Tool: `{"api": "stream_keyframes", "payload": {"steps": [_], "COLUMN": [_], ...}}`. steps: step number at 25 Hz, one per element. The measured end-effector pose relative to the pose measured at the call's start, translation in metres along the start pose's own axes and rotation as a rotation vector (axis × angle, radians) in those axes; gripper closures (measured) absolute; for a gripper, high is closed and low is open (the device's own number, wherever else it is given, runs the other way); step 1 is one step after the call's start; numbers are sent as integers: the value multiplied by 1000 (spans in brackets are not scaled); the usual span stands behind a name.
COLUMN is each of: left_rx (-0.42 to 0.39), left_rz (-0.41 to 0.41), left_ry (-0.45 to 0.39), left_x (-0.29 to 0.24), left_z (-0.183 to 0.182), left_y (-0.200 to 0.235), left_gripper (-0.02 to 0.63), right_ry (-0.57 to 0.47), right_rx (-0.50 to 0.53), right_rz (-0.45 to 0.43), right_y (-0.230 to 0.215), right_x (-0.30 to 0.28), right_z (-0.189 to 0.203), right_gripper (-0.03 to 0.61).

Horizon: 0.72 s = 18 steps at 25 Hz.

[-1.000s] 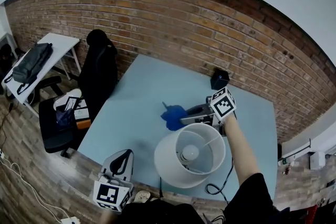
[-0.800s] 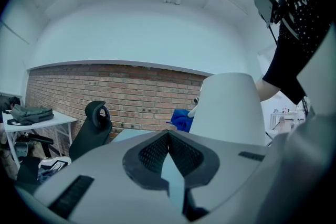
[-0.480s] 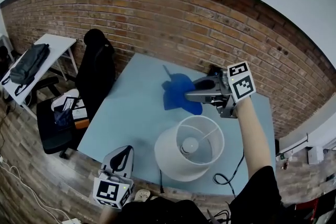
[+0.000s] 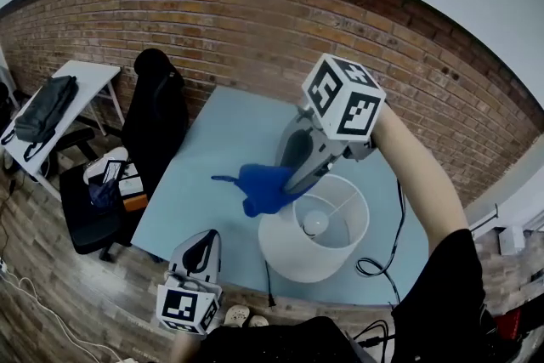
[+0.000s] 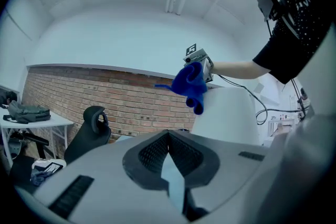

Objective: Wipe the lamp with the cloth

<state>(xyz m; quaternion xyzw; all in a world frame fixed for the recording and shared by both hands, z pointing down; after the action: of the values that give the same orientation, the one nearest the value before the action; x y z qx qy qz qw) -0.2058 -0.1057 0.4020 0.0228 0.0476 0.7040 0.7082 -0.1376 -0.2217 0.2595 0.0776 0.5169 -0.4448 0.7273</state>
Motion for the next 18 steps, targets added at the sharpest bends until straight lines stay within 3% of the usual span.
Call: {"api": "stream_keyframes", "payload": {"steps": [3,12,18], "left_rx": [12,20,31], "left_rz": [-12,-44,-83], "left_ry": [4,15,32], "left_x": [7,20,33], "left_z": [4,9,18], "left_y": [5,22,40], "left_gripper": [604,604,606], "right_ry": [181,601,799], "right_rx": [4,10,34], "right_rz": [-56,-203,-238], "right_y": [-4,-17,-20], "right_x": [-28,-102,-157], "right_z": [-1,5,14], "right_gripper": [517,517,517]}}
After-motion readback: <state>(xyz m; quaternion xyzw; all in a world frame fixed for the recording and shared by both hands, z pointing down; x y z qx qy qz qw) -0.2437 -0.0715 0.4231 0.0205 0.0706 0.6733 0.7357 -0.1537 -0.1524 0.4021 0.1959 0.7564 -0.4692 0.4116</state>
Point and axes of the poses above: the fingertips, and each gripper's own axes: x backward along the fingers, y to its left, z out of its underside, the point moved 3 cm from there along x, backward along the fingers, and after that the axes turned 3 degrees about y, right-handed, at the moved point
